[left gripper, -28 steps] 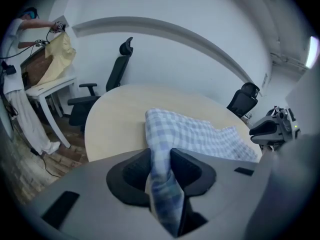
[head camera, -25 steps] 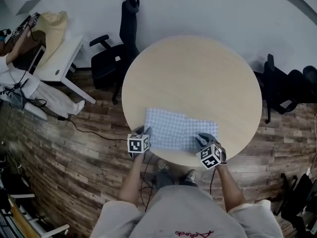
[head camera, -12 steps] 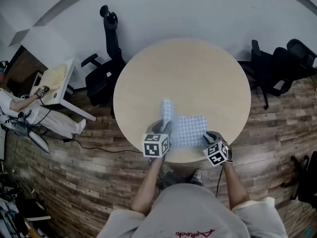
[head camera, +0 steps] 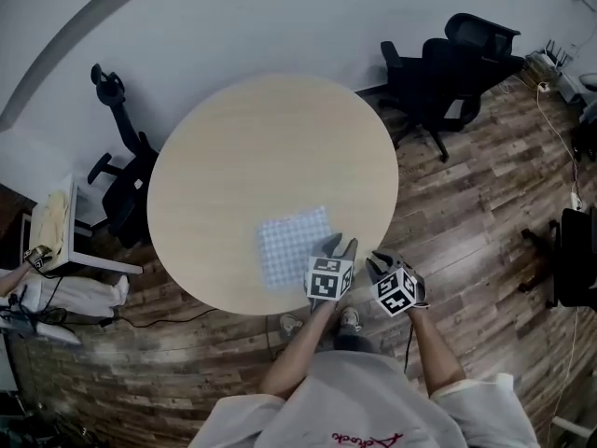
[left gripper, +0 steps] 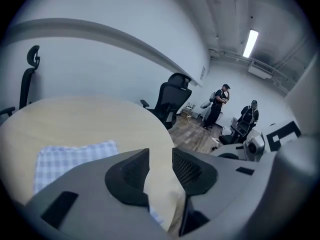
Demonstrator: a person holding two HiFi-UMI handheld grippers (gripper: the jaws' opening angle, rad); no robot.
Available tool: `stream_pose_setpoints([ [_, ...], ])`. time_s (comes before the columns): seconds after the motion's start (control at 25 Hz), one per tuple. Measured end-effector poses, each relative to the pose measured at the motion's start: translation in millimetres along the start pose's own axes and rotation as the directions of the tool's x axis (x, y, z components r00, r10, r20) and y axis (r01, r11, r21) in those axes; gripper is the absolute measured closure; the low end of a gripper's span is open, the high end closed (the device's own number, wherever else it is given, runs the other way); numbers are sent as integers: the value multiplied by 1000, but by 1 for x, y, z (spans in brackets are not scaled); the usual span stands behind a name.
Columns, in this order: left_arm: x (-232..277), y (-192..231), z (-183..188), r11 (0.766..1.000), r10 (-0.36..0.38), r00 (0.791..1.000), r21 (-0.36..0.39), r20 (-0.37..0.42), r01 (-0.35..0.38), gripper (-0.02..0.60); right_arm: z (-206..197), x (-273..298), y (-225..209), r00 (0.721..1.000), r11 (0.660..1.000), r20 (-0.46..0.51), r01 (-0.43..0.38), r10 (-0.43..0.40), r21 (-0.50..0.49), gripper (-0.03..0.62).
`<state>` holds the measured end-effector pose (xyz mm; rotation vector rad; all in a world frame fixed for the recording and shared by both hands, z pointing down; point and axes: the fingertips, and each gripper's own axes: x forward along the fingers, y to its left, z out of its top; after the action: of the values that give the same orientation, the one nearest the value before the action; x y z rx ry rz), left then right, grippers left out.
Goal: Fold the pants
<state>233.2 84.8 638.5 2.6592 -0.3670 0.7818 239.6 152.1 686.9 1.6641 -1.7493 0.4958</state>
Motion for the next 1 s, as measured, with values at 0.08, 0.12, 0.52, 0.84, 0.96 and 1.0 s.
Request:
stream_pose_setpoints([
  [0.08,1,1,-6,1000,19,1000,17,-2,-19,426,-9,-5,-7,1000,1000,10,3,-3,21,505],
  [0.12,-2,6,-9,999,36,999,18,1,-36,428,-11,-5,-7,1000,1000,17,-2,1,28,505],
  [0.52,-89,90,-23,962,271,961,-40,63,-269,546,60,6,25,978,997,196,-69,76,-38,550],
  [0.84,-161,116,-55,951,305,945,-94,115,-296,546,109,-18,72,935,984,335,-152,113,94,566],
  [0.96,-179,107,-74,958,282,949,-102,139,-269,548,105,-36,92,935,979,341,-149,95,138,566],
  [1.0,-186,103,-80,961,271,952,-102,145,-258,548,102,-42,101,936,977,338,-153,96,148,566],
])
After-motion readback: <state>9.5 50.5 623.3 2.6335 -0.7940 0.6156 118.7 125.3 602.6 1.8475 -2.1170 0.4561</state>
